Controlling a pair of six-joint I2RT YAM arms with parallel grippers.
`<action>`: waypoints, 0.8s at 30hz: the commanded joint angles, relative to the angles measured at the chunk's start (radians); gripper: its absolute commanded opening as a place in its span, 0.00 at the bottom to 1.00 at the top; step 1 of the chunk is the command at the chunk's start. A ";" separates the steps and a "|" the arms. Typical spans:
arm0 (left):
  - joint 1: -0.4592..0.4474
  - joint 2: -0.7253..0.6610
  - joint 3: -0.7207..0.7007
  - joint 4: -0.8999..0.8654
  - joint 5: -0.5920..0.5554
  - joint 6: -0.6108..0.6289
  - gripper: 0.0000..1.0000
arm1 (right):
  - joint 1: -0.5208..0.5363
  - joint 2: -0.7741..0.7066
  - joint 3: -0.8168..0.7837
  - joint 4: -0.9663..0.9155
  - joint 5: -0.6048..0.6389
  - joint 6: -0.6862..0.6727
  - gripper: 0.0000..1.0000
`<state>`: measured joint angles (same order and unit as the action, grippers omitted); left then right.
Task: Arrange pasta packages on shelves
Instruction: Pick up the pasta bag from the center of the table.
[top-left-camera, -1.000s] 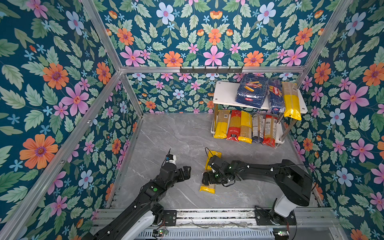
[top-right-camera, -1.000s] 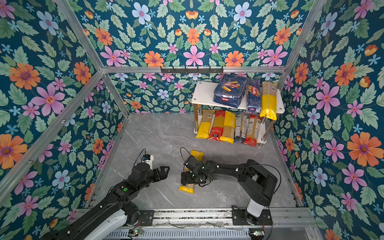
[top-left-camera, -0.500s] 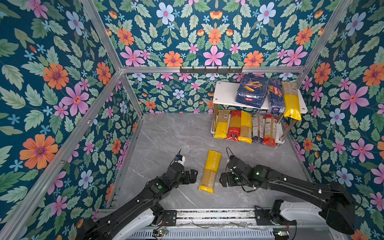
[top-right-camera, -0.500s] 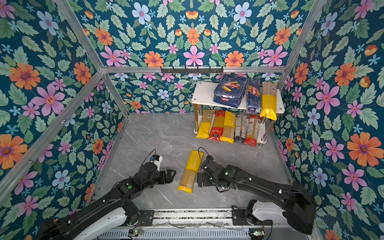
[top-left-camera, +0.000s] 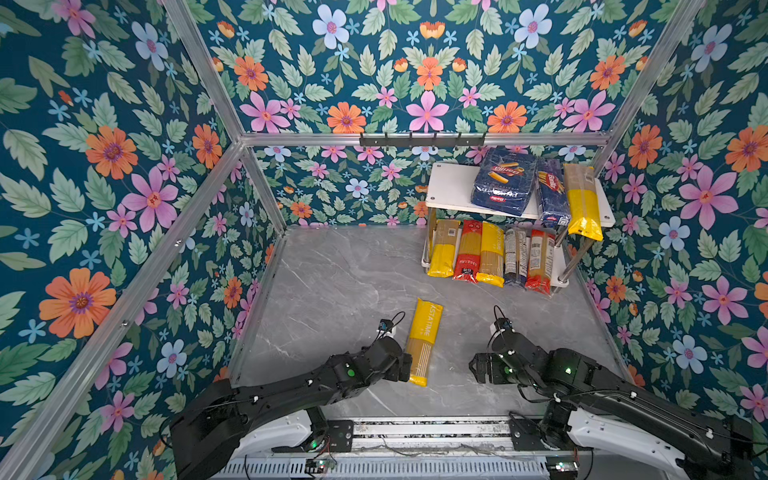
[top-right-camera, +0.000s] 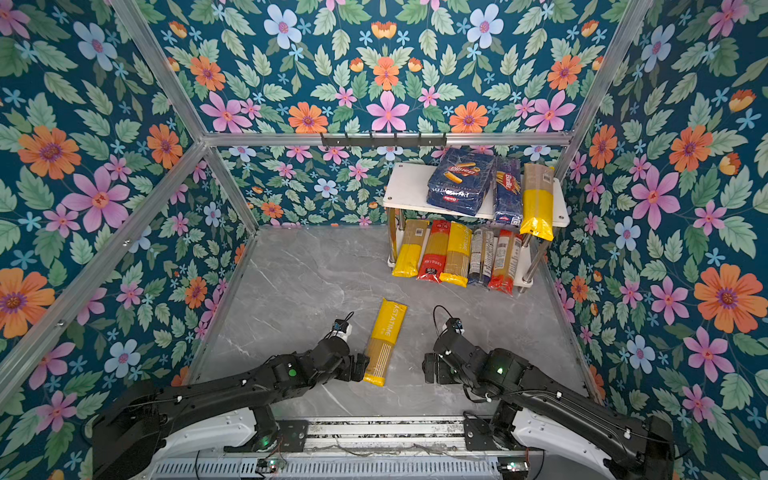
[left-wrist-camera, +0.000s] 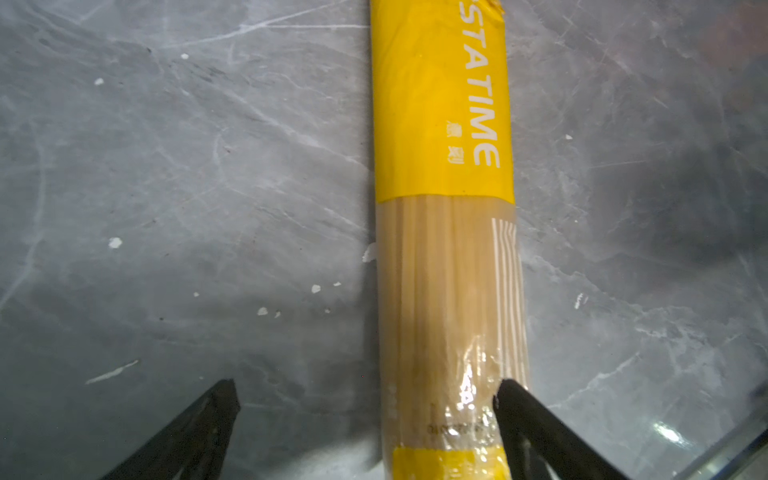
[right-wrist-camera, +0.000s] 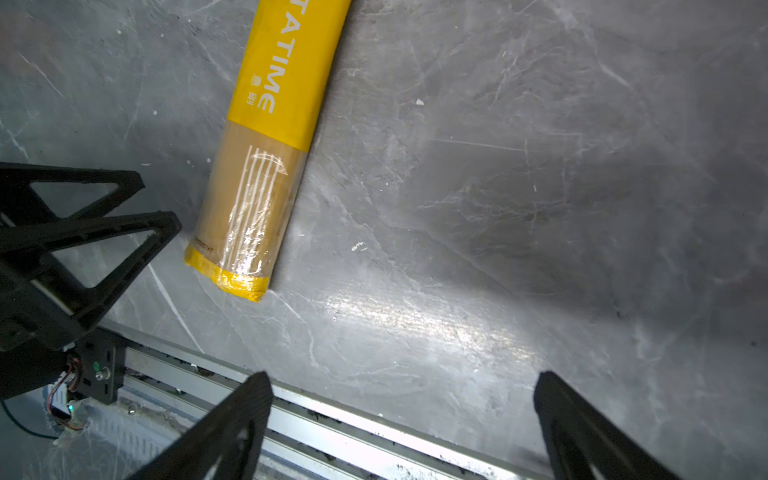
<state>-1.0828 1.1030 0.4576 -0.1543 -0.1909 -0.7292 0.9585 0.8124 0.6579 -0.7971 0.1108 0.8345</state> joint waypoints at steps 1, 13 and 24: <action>-0.041 0.025 0.028 0.013 -0.086 -0.029 1.00 | 0.000 0.001 -0.012 0.020 0.004 0.011 0.99; -0.171 0.289 0.180 -0.059 -0.203 -0.125 1.00 | 0.000 -0.051 -0.024 0.038 0.000 0.008 0.99; -0.187 0.406 0.214 -0.047 -0.194 -0.150 1.00 | 0.000 -0.127 -0.026 -0.016 0.023 0.015 0.99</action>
<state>-1.2682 1.4940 0.6662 -0.1978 -0.3779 -0.8642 0.9585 0.6857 0.6331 -0.7959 0.1120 0.8349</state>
